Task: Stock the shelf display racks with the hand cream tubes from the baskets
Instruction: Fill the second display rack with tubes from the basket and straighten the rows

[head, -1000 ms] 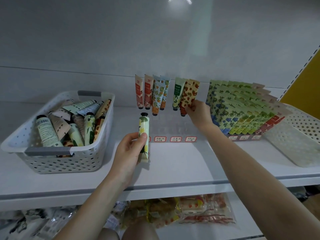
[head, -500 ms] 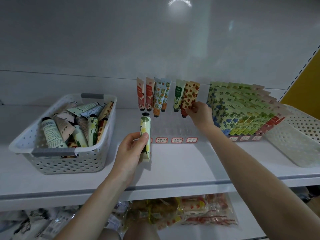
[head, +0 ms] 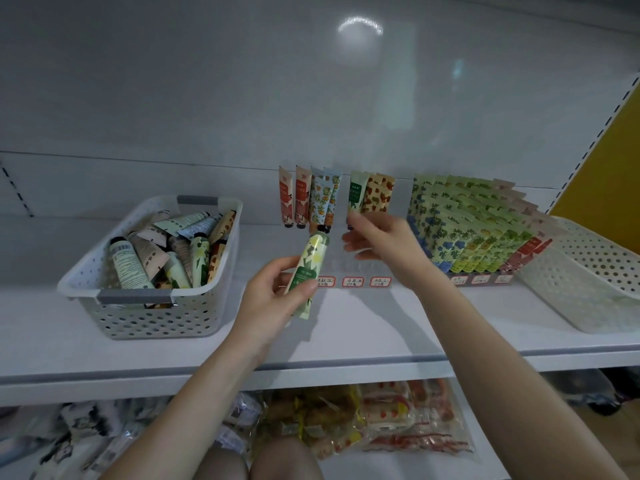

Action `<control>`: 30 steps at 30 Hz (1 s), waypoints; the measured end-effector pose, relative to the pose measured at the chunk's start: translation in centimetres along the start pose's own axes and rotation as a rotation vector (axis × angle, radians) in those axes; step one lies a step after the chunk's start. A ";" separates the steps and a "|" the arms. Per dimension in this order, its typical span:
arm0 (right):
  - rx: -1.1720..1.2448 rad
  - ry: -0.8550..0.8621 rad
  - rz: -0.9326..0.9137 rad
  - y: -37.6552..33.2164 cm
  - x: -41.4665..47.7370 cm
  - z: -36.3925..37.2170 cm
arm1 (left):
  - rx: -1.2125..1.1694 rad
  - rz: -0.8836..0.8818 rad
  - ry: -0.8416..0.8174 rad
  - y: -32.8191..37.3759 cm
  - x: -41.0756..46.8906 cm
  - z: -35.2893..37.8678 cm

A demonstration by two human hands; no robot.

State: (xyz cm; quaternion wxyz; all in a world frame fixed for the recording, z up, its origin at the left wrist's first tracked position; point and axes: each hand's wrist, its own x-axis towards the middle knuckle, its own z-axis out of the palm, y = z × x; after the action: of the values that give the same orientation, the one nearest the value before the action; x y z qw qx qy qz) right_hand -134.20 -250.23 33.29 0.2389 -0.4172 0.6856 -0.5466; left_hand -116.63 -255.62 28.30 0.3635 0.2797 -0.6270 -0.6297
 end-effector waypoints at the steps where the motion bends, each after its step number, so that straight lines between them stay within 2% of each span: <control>1: 0.008 -0.081 0.017 -0.7 -0.7 0.4 | 0.027 0.020 -0.006 0.2 -0.2 0.0; 3: 0.020 -0.170 0.026 -1.5 -1.7 1.0 | 0.073 0.056 -0.021 0.6 -0.8 -0.1; 6: 0.132 -0.165 0.046 -1.6 -2.7 1.3 | 0.095 0.059 -0.002 1.1 -1.6 -0.5; 10: 0.403 -0.125 0.151 -1.0 -3.7 0.7 | -0.157 -0.044 0.101 1.5 -2.0 -1.1; 13: 0.465 -0.146 0.197 -0.7 -4.3 0.2 | -0.211 -0.024 0.175 1.9 -2.2 -1.4; 17: 0.194 -0.201 0.164 -0.5 -4.8 -0.4 | -0.130 0.081 0.224 2.5 -2.1 -1.4; 21: -0.150 -0.244 -0.018 -0.5 -5.1 -0.1 | 0.134 0.251 0.208 2.9 -1.5 -1.5; 26: -0.300 -0.296 -0.179 -0.6 -5.3 1.2 | 0.243 0.329 0.160 2.7 -1.3 -0.9; 30: -0.395 -0.259 -0.235 -0.2 -5.3 1.9 | 0.289 0.352 0.127 2.3 -1.0 -0.4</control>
State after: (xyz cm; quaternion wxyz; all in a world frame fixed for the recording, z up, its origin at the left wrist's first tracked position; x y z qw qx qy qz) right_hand -129.84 -246.85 32.25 0.1734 -0.5988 0.6898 -0.3682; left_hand -115.48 -254.92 30.43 0.4625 0.2541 -0.7256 -0.4416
